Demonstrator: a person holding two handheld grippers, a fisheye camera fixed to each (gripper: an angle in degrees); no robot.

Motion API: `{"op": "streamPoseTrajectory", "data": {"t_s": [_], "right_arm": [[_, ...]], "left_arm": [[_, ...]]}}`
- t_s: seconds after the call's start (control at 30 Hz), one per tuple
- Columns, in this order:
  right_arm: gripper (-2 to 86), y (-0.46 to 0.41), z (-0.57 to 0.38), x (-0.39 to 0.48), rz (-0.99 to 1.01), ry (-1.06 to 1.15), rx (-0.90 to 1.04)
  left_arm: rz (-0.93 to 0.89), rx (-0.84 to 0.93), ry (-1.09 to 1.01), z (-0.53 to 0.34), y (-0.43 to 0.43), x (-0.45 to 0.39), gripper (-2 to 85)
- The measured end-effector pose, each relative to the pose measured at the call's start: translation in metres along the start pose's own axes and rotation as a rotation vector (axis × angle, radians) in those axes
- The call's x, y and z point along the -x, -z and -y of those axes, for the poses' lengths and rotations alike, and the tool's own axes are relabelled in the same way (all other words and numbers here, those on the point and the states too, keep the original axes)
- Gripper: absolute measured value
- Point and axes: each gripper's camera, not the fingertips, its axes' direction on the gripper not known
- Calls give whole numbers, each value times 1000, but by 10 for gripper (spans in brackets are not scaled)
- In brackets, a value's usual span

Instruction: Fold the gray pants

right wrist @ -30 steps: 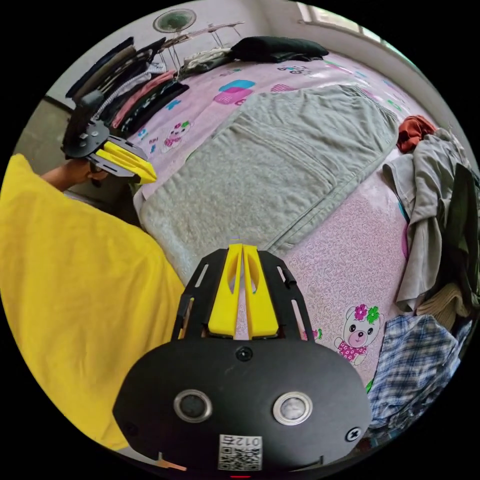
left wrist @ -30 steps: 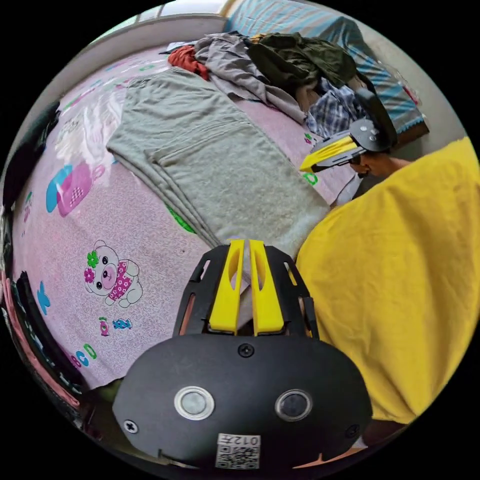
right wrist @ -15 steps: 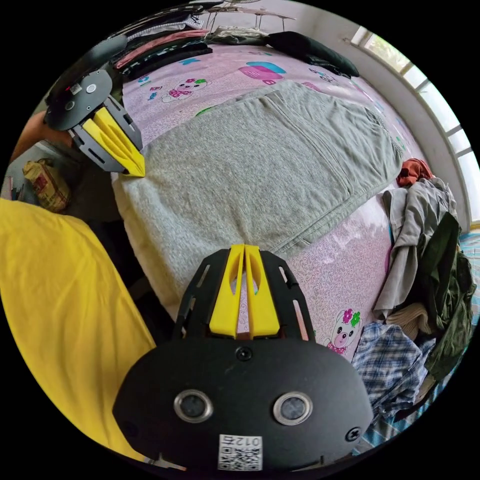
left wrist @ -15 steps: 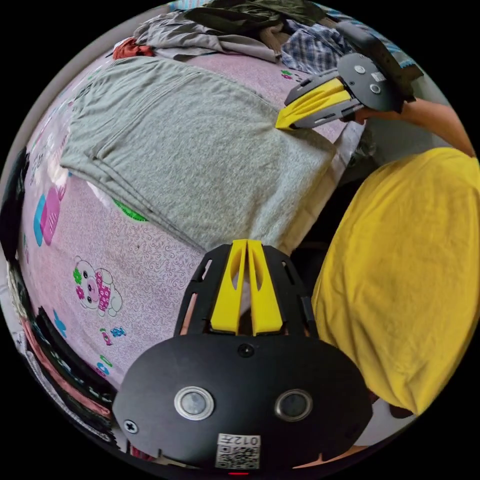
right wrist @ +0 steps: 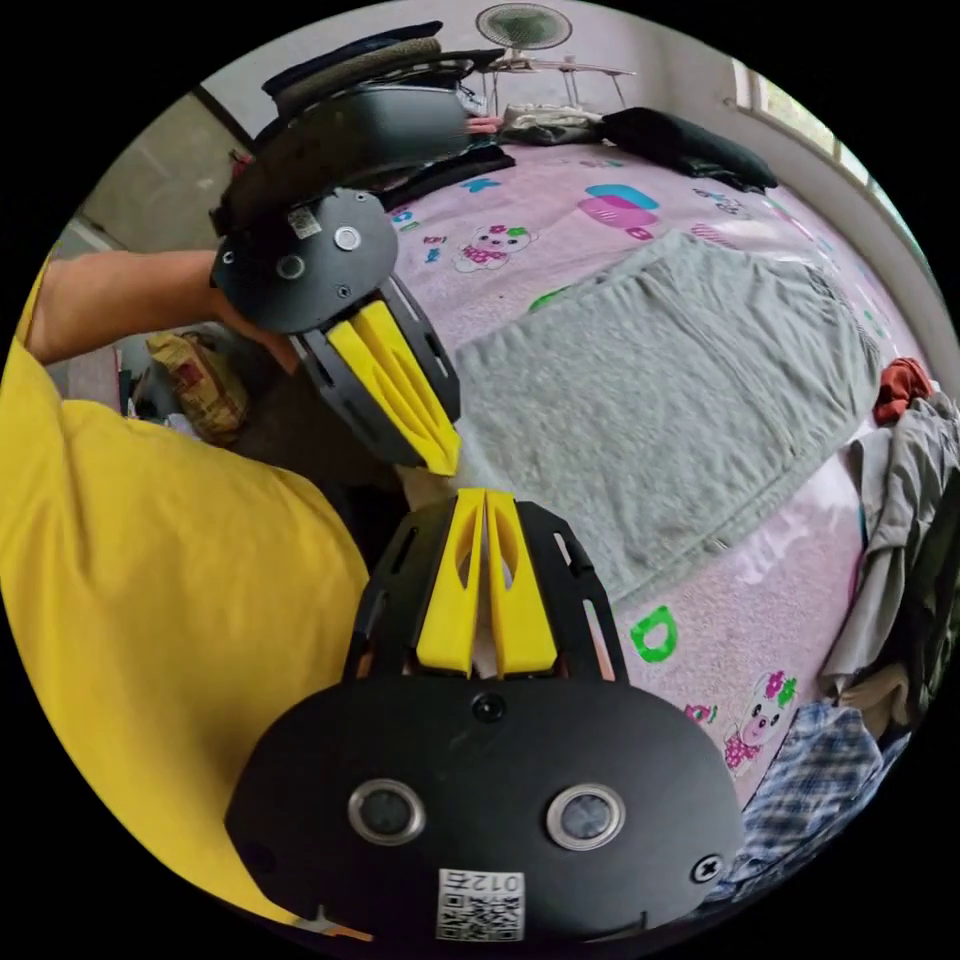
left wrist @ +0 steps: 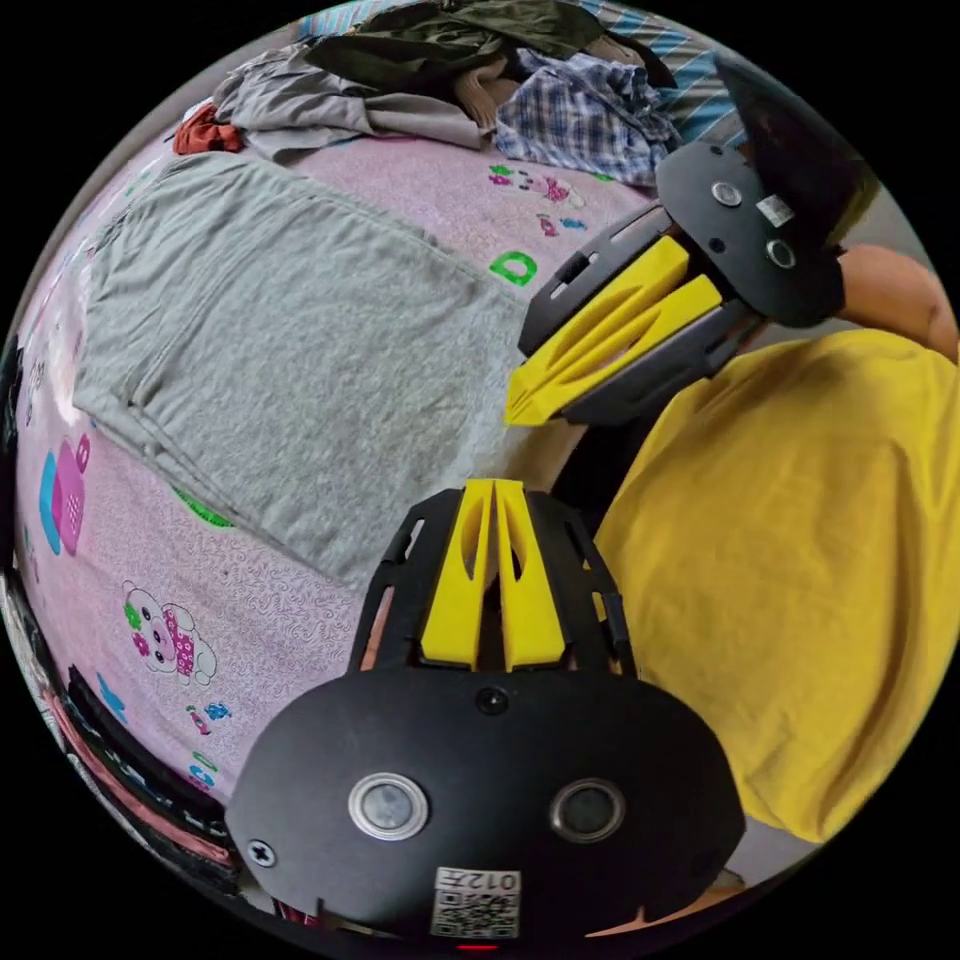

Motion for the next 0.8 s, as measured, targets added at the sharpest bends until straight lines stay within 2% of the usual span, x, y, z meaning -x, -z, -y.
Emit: {"op": "streamPoseTrajectory", "data": {"t_s": [0.1, 0.5, 0.6, 0.67, 0.7, 0.8], "right_arm": [[-1, -26, -7, 1, -20, 12, 98], [5, 4, -116, -69, 99, -228, 21], [14, 25, -136, -78, 77, -308, -17], [40, 30, -164, -100, 147, -452, -34], [51, 27, -173, -108, 179, -499, -31], [81, 10, -217, -148, 448, -746, -83]], "left_arm": [[-23, -12, 29, -12, 0, 6, 2], [-102, -9, 174, -110, 23, 49, 2], [-103, -20, 339, -153, 36, 67, 10], [-160, -58, 493, -189, 41, 85, 25], [-222, -100, 610, -215, 42, 98, 39], [-476, -266, 862, -280, 30, 127, 74]]}}
